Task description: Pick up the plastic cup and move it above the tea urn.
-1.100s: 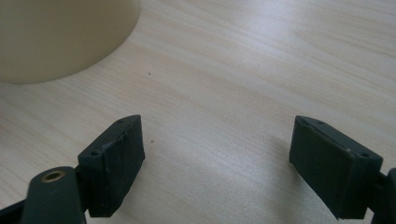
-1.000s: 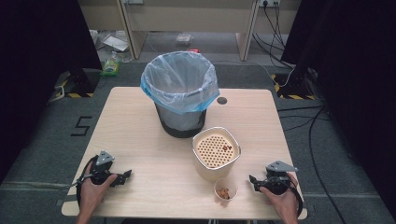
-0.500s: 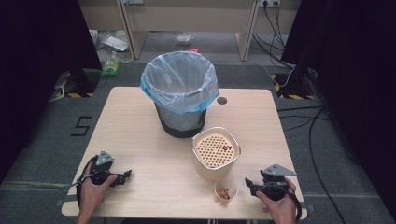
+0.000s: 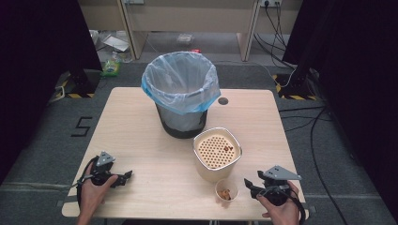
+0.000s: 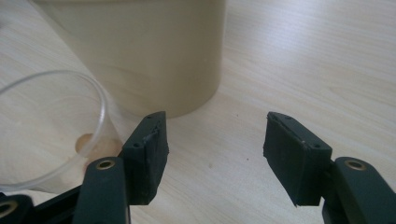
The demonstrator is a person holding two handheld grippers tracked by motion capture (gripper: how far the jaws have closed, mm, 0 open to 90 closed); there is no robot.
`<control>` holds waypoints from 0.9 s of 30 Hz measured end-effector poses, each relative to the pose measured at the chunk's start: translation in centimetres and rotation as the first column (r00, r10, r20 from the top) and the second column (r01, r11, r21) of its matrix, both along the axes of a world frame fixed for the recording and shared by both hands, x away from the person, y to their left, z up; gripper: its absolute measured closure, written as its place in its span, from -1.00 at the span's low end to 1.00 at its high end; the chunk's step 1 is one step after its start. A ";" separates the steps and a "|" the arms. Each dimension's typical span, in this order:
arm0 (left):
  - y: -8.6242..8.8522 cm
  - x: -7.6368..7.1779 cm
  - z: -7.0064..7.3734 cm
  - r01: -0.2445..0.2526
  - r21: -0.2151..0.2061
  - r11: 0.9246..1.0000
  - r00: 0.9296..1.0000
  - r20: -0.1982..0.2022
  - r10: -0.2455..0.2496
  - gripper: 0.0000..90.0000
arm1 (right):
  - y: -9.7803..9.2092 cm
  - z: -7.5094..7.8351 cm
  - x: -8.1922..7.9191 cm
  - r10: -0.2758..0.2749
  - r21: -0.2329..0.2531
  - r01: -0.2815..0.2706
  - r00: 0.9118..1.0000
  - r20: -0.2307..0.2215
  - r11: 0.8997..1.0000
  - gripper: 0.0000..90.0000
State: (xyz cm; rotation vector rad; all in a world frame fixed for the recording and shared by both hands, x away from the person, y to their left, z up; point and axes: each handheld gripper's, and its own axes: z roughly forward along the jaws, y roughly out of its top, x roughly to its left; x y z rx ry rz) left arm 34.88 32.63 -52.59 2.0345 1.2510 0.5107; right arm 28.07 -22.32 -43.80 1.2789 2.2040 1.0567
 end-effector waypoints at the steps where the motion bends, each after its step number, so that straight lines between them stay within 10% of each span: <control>1: 0.0 0.0 0.0 0.000 0.000 1.000 1.000 0.000 0.000 -1.00 | 0.0 0.2 -0.1 -0.001 0.000 0.001 1.000 0.007 1.000 -0.08; 27: 0.0 0.0 0.0 -0.001 -0.001 1.000 1.000 0.000 0.001 -1.00 | 2.9 2.3 -1.5 0.108 0.016 -0.109 0.993 0.038 0.994 0.06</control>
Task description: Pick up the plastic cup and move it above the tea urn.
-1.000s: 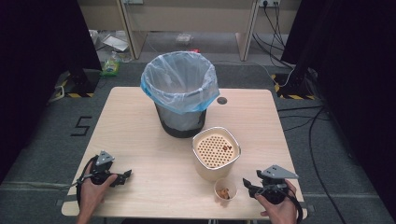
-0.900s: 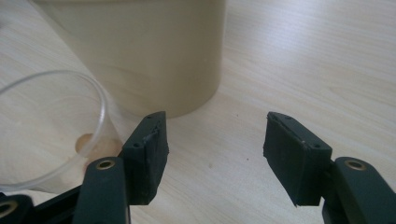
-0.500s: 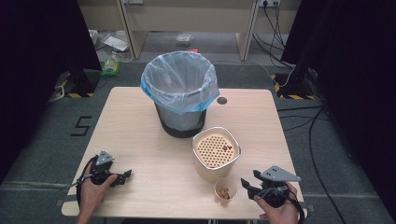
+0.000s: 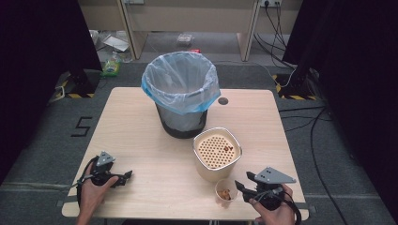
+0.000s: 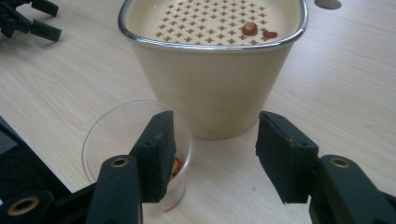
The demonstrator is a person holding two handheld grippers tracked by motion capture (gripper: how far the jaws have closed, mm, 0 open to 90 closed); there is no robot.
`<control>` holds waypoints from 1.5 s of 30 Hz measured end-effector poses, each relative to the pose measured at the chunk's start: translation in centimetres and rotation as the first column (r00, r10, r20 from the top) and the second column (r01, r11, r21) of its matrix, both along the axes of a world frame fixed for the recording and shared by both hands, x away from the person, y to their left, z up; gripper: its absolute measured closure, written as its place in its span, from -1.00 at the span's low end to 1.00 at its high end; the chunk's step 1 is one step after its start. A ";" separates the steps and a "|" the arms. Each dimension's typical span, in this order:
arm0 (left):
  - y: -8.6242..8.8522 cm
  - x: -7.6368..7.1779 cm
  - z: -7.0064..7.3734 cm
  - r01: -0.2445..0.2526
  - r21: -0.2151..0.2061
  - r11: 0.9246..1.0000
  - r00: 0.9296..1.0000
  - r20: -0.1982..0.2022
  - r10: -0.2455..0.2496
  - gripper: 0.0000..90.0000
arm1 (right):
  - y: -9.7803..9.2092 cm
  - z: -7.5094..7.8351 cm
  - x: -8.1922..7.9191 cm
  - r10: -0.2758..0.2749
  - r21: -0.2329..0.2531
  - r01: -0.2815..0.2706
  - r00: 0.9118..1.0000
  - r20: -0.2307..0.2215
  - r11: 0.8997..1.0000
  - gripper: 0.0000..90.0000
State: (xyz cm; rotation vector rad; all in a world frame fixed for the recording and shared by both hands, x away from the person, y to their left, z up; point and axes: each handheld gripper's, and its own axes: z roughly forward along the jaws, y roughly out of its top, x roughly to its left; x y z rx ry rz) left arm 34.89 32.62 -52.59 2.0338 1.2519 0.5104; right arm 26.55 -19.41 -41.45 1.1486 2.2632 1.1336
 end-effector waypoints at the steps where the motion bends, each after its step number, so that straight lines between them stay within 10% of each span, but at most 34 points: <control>1: 0.0 0.0 0.0 0.000 0.000 1.000 1.000 0.000 0.000 -1.00 | 0.1 0.0 0.0 0.006 -0.001 -0.006 1.000 -0.003 1.000 0.07; 45: 0.0 0.1 0.0 -0.001 0.001 1.000 1.000 0.000 0.001 -1.00 | 1.1 -4.0 1.5 0.170 0.069 -0.162 0.976 -0.137 0.984 0.93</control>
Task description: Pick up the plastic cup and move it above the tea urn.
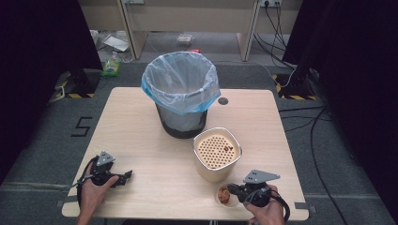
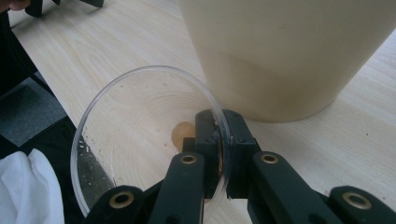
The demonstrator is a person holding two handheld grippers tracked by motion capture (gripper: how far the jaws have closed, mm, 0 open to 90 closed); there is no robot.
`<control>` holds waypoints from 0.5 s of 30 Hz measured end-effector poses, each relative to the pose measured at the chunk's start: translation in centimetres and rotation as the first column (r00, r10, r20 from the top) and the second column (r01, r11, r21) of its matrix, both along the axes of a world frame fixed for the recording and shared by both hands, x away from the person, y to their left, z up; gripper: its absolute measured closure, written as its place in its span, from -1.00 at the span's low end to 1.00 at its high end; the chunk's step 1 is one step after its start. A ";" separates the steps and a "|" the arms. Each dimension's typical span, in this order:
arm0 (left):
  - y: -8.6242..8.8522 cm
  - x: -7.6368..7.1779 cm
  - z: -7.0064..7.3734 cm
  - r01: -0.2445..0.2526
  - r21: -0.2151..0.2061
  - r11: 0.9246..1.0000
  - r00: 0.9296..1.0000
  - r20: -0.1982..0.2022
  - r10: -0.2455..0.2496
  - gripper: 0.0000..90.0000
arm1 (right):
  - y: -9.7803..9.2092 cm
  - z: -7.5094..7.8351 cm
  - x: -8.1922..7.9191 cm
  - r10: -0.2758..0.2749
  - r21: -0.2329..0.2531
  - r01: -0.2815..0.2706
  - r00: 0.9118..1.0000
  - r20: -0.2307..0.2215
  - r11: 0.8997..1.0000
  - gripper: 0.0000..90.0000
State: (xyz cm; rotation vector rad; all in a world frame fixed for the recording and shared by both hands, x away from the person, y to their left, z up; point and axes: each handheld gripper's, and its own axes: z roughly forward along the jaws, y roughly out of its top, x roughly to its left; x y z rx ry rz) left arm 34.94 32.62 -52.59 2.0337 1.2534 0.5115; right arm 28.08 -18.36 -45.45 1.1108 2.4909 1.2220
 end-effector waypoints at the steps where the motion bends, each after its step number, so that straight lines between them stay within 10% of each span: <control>1: 0.0 0.0 0.0 0.000 0.000 1.000 1.000 0.000 0.000 -1.00 | -0.2 0.0 -0.1 0.000 0.002 0.000 1.000 0.000 1.000 0.93; 15: 0.0 0.0 0.0 0.000 0.000 1.000 1.000 0.000 0.000 -1.00 | -3.4 1.4 -0.4 -0.072 -0.025 0.074 0.996 0.059 0.997 0.94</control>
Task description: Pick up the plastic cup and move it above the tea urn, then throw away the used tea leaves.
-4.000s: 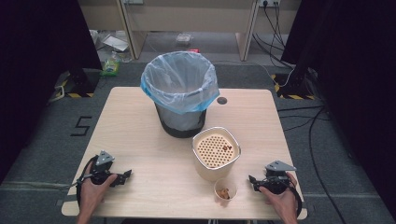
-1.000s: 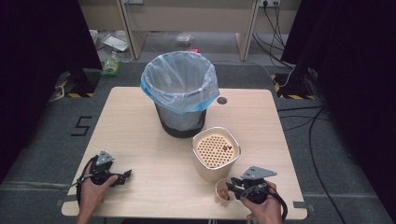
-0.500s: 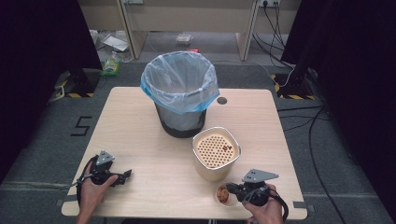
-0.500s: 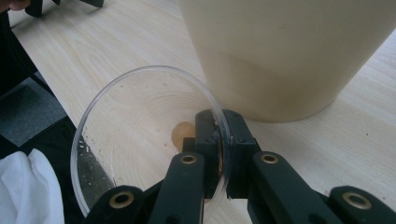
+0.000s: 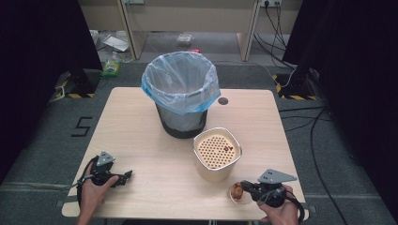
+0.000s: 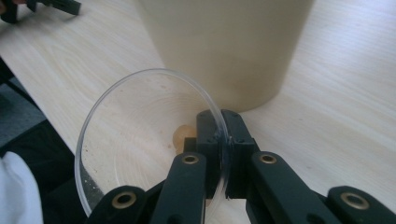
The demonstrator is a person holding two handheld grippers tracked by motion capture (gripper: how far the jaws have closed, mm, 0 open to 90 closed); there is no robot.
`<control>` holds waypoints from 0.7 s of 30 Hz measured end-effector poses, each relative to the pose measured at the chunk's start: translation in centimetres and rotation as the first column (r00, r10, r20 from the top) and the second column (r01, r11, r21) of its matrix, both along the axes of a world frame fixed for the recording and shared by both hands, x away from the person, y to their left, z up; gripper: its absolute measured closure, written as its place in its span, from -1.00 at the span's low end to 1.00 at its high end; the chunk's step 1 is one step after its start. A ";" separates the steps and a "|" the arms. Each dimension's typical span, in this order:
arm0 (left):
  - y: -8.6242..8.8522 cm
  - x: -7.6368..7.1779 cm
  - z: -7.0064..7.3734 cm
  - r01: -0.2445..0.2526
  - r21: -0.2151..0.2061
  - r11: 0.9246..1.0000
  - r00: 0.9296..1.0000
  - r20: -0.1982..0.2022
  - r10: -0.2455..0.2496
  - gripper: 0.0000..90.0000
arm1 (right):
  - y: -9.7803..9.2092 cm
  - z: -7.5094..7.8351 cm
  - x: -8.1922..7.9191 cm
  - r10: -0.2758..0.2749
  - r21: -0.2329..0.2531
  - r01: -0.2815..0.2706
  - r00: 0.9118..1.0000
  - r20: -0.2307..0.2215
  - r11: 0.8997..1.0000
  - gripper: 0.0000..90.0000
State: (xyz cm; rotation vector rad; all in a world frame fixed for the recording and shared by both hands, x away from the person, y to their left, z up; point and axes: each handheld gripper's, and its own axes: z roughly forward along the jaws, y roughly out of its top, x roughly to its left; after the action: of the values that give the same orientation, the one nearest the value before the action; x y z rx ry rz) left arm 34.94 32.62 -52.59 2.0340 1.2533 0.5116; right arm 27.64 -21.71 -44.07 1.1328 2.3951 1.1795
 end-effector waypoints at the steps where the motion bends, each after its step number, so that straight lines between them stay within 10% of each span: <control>1: 0.0 0.0 0.0 0.000 0.000 1.000 1.000 0.000 0.000 -1.00 | -0.2 0.1 0.0 -0.005 -0.004 0.005 1.000 0.007 1.000 0.94; 14: 0.0 0.0 0.0 0.000 0.000 1.000 1.000 0.000 0.000 -1.00 | -3.4 2.3 2.4 -0.116 -0.056 0.123 0.985 0.127 0.991 0.94; 21: 0.0 0.0 0.0 0.000 0.000 1.000 1.000 0.000 0.000 -1.00 | -4.2 4.4 4.6 -0.151 -0.079 0.175 0.958 0.242 0.981 0.95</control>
State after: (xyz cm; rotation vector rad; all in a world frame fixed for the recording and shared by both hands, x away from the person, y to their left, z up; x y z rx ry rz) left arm 34.94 32.62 -52.59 2.0340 1.2533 0.5109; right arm 32.22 -25.87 -39.70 1.0704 2.1147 1.0624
